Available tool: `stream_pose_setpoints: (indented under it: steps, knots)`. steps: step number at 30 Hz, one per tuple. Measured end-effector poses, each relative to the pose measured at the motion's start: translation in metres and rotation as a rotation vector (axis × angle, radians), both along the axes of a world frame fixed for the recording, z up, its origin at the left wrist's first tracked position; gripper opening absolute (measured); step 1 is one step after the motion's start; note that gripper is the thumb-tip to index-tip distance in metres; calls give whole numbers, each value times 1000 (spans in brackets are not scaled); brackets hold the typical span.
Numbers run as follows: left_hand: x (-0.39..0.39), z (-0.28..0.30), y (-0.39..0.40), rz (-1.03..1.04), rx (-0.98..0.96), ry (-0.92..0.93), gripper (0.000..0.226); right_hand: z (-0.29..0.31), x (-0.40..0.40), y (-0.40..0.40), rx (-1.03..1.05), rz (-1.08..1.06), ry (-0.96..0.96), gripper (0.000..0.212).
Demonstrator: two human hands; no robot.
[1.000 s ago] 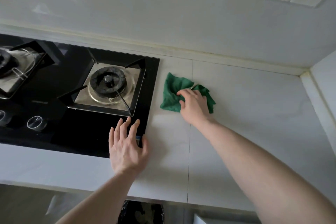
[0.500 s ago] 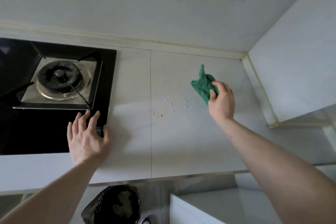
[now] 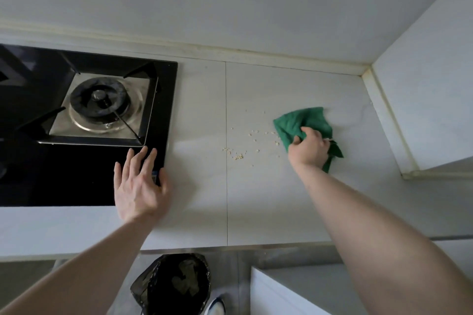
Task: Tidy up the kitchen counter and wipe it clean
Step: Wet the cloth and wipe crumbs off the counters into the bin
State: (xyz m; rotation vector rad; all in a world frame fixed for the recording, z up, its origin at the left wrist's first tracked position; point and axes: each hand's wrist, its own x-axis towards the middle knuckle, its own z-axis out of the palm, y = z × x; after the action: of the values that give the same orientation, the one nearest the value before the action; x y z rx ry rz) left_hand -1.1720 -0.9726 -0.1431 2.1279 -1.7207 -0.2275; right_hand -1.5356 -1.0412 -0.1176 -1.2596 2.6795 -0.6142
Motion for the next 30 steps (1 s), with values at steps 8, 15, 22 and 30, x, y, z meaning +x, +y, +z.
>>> stream_pose_setpoints:
  steps: [8,15,22,30]
  knots:
    - [6,0,2,-32,40,-20,61,-10,124,2,-79,351,-61,31]
    - [6,2,2,-43,35,-28,62,13,7,1,-275,189,51,31]
    - [2,2,2,-80,31,-33,62,28,-126,33,-66,-117,109,35]
    - [0,0,2,-72,16,-32,60,8,-93,18,97,-220,-6,50]
